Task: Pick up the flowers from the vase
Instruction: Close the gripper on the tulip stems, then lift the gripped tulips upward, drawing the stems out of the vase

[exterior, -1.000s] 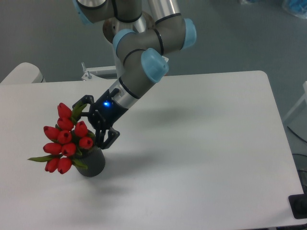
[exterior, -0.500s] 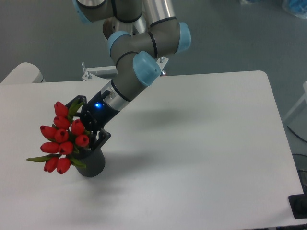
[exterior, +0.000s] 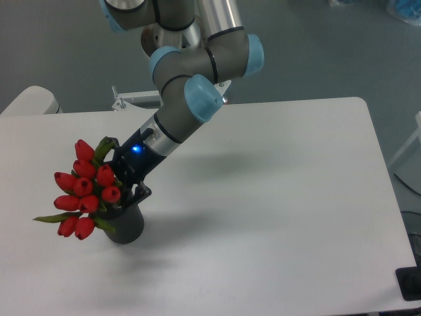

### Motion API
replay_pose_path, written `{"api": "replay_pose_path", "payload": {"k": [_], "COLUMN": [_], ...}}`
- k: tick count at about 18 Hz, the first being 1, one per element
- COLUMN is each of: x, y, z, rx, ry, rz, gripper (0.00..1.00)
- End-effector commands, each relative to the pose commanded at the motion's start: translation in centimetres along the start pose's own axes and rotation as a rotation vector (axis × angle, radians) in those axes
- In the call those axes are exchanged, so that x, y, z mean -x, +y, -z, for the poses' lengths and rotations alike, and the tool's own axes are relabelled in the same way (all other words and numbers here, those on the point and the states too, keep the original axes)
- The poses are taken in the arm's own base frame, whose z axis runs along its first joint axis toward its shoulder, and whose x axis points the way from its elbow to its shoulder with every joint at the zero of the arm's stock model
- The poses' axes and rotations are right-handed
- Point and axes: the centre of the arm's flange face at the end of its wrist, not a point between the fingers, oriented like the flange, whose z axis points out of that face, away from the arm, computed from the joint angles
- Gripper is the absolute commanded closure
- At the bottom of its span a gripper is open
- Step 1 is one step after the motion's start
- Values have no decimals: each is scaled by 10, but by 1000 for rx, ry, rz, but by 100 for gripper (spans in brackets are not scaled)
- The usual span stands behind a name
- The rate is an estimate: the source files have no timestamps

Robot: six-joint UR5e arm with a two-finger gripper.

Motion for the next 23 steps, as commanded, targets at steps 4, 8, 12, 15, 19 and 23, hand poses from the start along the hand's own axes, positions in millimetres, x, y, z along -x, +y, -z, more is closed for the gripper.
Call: {"api": "replay_pose_path", "payload": {"k": [4,8,12,15,19,23], "x": [5,6,8,13,5,-5], "y": [-3,-5,-6,-4,-16,-31], "z": [4,5,12,23,34,44], "rx": [-3,-4,-10,-19,-27,-38], "ry": [-9,-12,-24,-42,-59,-74], "rz": [-5,-10,-8,2,-1,22], "gripper": [61,64,64,64,64,64]}}
